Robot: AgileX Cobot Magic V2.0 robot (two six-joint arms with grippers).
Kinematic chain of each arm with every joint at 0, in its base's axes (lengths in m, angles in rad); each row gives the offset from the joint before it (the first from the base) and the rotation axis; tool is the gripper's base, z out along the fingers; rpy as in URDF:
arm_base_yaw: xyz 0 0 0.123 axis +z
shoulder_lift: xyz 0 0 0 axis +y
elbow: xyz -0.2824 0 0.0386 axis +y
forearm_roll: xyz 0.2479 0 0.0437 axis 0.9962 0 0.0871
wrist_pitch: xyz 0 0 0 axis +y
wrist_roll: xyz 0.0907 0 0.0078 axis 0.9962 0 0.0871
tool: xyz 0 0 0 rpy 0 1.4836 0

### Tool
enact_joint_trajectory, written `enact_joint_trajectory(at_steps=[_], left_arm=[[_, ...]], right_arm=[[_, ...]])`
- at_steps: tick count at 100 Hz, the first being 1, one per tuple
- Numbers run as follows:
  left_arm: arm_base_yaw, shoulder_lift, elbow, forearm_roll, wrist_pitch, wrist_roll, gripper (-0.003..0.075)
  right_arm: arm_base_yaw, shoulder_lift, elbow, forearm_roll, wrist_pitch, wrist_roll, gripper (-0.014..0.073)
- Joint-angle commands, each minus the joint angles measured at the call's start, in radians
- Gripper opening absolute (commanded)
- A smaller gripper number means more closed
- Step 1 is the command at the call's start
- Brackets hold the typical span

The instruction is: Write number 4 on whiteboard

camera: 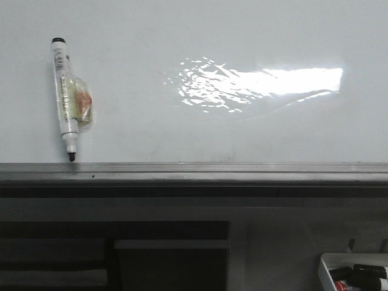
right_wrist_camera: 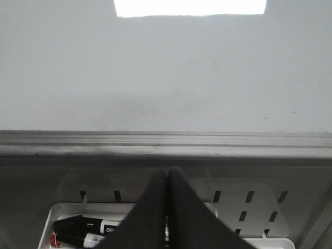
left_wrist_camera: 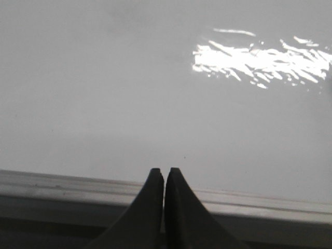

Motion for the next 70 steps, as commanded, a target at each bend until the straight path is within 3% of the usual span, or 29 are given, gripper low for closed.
enact_joint_trajectory(at_steps=[1, 15, 40, 49, 70], left_arm=[[-0.009, -0.028, 0.017, 0.010, -0.114, -0.005, -0.0020], [-0.009, -0.028, 0.017, -0.004, -0.119, -0.005, -0.0020], [-0.009, -0.026, -0.018, -0.059, -0.126, -0.005, -0.0021], [-0.009, -0.003, -0.070, -0.057, -0.019, -0.005, -0.0021], [-0.009, 0.146, -0.194, -0.014, 0.029, -0.005, -0.0021]], right_arm=[[0.000, -0.018, 0.023, 0.039, -0.114, -0.003, -0.0061], [0.000, -0.018, 0.023, 0.057, -0.220, -0.003, -0.0061], [0.000, -0.018, 0.023, 0.068, -0.244, -0.003, -0.0061], [0.000, -0.016, 0.009, 0.146, -0.199, -0.003, -0.0061], [0.000, 0.100, -0.069, 0.208, -0.094, -0.003, -0.0061]])
